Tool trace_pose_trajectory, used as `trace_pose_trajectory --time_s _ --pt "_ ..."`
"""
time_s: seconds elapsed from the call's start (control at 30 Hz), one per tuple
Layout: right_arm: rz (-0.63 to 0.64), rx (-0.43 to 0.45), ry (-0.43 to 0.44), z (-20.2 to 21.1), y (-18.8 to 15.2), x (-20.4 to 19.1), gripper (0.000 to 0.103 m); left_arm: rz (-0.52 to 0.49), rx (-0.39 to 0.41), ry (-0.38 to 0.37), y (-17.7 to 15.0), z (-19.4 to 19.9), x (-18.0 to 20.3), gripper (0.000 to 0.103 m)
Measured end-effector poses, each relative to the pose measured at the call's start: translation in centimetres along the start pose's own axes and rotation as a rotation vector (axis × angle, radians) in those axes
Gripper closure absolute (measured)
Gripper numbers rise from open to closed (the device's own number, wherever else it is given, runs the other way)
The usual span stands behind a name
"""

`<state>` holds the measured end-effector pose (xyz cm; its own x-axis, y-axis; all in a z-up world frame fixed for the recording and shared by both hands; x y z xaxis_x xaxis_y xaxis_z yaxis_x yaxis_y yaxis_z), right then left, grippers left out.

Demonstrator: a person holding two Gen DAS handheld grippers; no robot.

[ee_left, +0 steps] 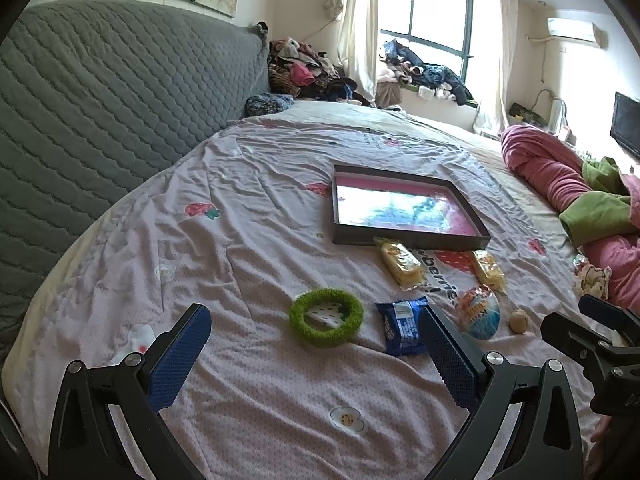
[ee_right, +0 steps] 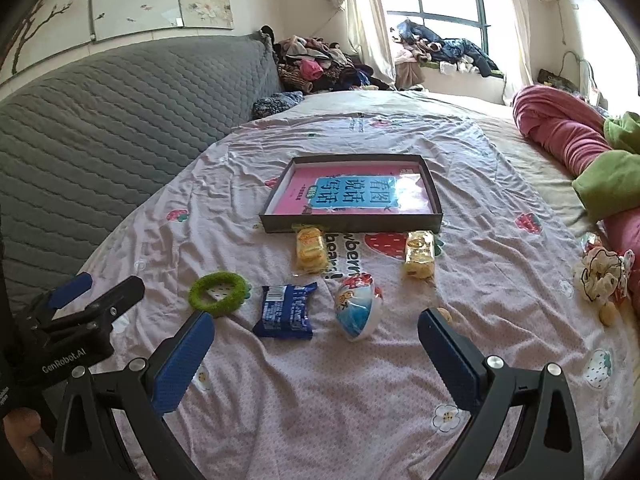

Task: Organize objects
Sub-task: 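Move both tools toward the green ring and the wrapped egg toy, then grasp the green fuzzy ring with the left tool while the right tool grasps the wrapped egg toy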

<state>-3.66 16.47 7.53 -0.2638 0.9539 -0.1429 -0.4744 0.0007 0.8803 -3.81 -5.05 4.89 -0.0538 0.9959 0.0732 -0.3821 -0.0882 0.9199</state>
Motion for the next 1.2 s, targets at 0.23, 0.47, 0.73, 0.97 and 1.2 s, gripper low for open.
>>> trace_pose_trajectory --time_s 0.23,0.47,0.73,0.97,1.2 --pt "-0.004 -0.005 -0.019 -1.5 0.3 1.1 0.000 -0.019 -0.003 0.004 0.5 -2.3 0.3 0.000" --pt "-0.006 -0.027 -0.030 -3.5 0.3 1.6 0.000 -0.037 -0.035 0.003 -0.3 -4.7 0.7 0.000" --pt "0.005 -0.069 -0.033 -5.5 -1.0 1.9 0.000 -0.043 -0.073 0.000 -2.0 -6.4 1.0 0.000" --pt "0.012 -0.099 -0.045 -7.1 -2.1 2.4 0.000 -0.050 -0.110 0.004 -3.5 -7.9 1.1 0.000" --pt "0.017 -0.131 -0.055 -8.8 -3.0 2.8 0.000 -0.050 -0.145 0.002 -4.7 -9.7 1.0 0.000"
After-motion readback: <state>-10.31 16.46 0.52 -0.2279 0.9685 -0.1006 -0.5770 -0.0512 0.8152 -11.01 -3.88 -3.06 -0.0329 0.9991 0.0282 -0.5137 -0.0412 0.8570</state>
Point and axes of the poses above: each gripper's, at about its wrist camera, not at the fingertips, and z roughly against the way its jaws point, x to its right, y to its top, the point moved 5 cm from there along -z, roughly the way its jaws point, and after that the axes turned 15 degrees about x, right-handed, at the moved point
